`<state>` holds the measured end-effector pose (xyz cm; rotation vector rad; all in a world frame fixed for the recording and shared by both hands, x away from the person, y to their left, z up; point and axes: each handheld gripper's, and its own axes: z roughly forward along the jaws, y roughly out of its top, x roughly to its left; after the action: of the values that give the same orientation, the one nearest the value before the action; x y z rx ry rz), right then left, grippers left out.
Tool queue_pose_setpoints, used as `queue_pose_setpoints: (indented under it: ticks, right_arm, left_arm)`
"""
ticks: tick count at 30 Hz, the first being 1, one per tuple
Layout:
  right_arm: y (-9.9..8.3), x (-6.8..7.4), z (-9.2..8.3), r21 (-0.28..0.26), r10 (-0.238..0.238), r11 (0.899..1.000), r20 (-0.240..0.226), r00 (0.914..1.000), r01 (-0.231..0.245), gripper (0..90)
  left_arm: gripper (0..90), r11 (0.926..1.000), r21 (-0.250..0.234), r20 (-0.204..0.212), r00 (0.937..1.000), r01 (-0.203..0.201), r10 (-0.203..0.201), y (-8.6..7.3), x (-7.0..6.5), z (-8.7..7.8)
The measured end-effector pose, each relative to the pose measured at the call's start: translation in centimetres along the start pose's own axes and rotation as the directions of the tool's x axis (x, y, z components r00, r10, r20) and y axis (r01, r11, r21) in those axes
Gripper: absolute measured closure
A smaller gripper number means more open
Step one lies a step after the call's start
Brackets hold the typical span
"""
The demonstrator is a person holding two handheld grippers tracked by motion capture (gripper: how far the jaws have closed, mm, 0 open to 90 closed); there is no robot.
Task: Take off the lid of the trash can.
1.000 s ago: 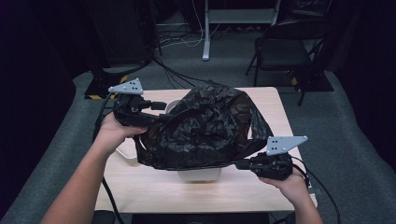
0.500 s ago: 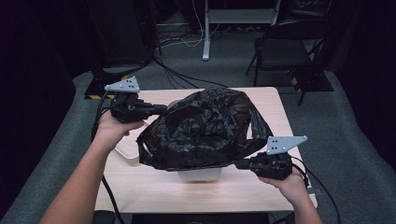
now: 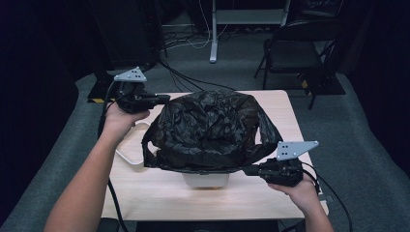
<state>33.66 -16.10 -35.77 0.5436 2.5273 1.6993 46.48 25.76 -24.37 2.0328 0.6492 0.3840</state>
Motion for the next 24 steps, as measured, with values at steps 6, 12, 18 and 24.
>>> queue_pose_setpoints:
  ticks: [6, 12, 18, 24]
  right_arm:
    - [0.0, 0.0, -0.1, 0.007, -0.004, 1.000, -0.008, 1.0000, 0.004, 88.7]
    - [-0.2, -0.1, -0.3, 0.013, 0.003, 1.000, -0.019, 0.9998, -0.003, 89.4]
    - [-0.2, 0.0, -0.3, 0.035, -0.002, 0.999, -0.022, 0.9997, 0.003, 89.5]
    - [-0.2, 0.0, -0.7, 0.027, 0.005, 1.000, -0.015, 0.9999, -0.004, 80.7]
  left_arm:
    - [90.0, 0.9984, 0.035, -0.005, 0.9990, 0.045, -0.045, -0.9, 1.4, 2.1]
    - [90.0, 0.9935, 0.086, -0.032, 0.9969, 0.074, -0.071, -2.6, 2.2, 3.2]
    - [90.0, 0.9844, 0.148, -0.077, 0.9935, 0.095, -0.084, -4.0, 3.0, 3.8]
    - [90.0, 0.9843, 0.136, -0.064, 0.9925, 0.112, -0.104, -4.7, 3.2, 3.3]
